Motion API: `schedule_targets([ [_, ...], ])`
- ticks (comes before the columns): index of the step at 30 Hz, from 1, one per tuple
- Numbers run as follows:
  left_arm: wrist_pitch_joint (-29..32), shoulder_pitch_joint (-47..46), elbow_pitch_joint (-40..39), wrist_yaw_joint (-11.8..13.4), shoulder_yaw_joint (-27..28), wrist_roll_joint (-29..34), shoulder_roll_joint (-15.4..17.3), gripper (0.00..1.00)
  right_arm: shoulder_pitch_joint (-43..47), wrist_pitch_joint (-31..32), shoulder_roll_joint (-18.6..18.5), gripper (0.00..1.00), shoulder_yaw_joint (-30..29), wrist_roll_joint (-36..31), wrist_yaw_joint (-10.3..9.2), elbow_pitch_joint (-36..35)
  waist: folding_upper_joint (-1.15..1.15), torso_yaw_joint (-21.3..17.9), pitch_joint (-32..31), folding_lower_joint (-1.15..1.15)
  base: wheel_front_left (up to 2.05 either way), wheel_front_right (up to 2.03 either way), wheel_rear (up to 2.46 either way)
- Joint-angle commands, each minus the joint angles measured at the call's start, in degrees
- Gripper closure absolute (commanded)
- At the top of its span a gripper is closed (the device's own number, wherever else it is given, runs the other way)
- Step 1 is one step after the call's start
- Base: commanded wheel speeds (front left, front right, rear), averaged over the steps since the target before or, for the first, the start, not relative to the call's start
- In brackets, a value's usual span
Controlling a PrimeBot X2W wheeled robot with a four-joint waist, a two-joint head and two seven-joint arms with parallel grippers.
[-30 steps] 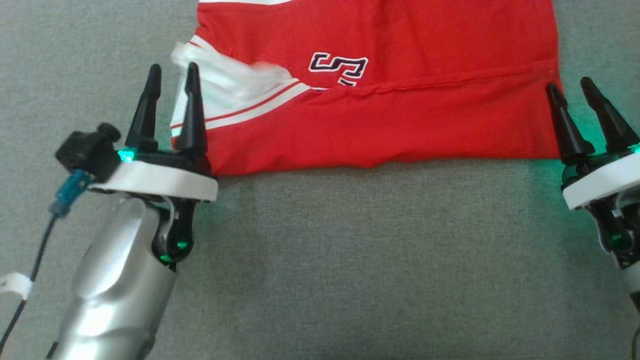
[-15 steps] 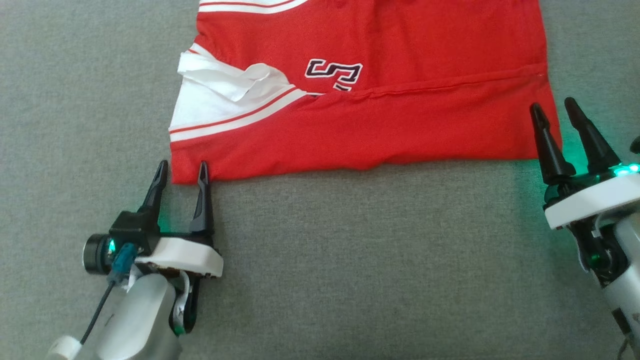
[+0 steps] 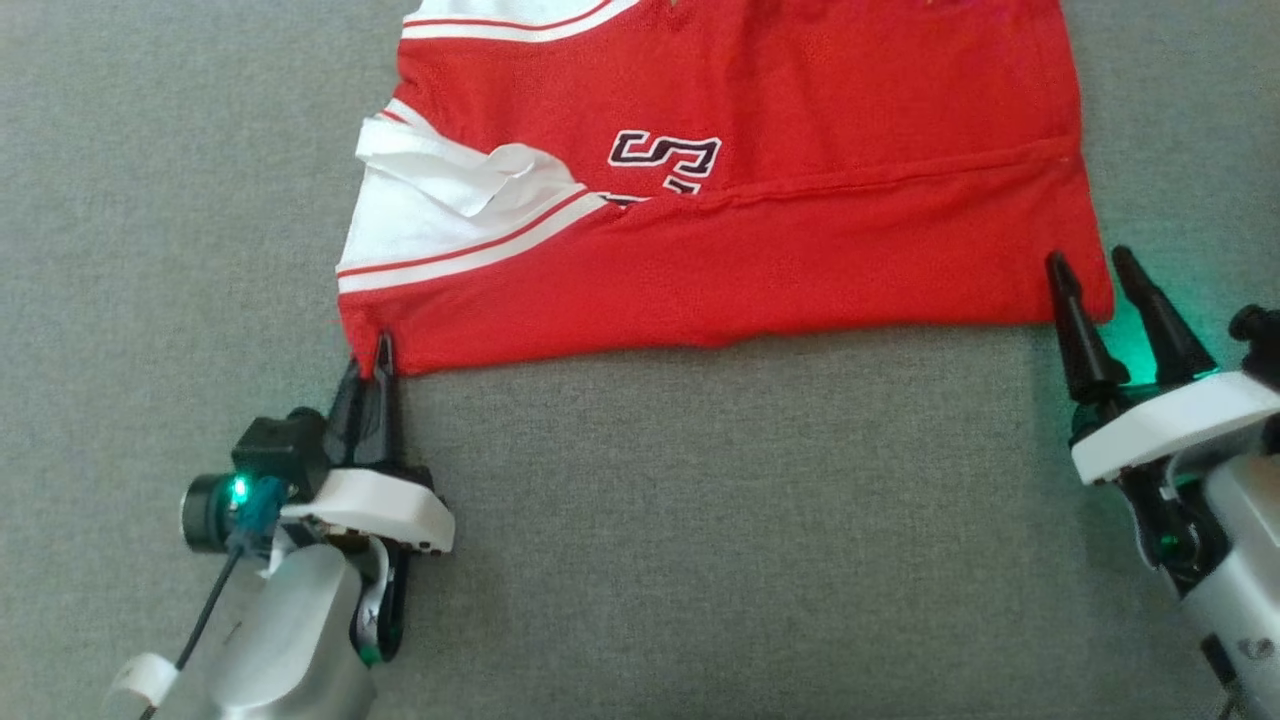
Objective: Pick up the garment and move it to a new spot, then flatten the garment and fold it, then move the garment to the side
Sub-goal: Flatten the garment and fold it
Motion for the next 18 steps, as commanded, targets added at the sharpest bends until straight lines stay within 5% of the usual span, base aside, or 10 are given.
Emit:
schedule_targets([
  [1,0.2,1.2,0.8,-0.2,1.4,-0.5,0.4,1.00,0.3,-0.9,-0.3,0.00,0.5,0.2,-0.04,0.0,0.00,0.2,-0.1,0.01,0.00,0.00,0.00],
  [8,-0.7,1.3,-0.8,-1.0,1.7,-0.4,-0.2,1.00,-2.0,0.8,2.0,0.00,1.3,-0.5,-0.04,7.5,0.00,0.9,-0.6,0.01,0.00,0.00,0.00],
  [9,-0.8,1.3,-1.0,-1.2,1.7,-0.4,-0.3,1.00,-2.2,1.3,2.3,0.43,1.7,-0.4,-0.04,8.3,0.00,1.1,-0.8,0.01,0.00,0.00,0.00],
  [10,-0.8,1.4,-1.0,-1.4,1.7,-0.4,-0.4,1.00,-2.3,1.4,2.4,1.00,1.9,-0.3,-0.04,9.0,0.00,1.2,-0.9,0.01,0.00,0.00,0.00],
  [18,-1.0,3.1,-4.2,-2.3,2.6,0.5,-0.9,1.00,-0.8,-0.3,0.1,1.00,0.2,-3.2,-0.04,11.4,0.00,2.2,-3.0,0.01,0.00,0.00,0.00],
])
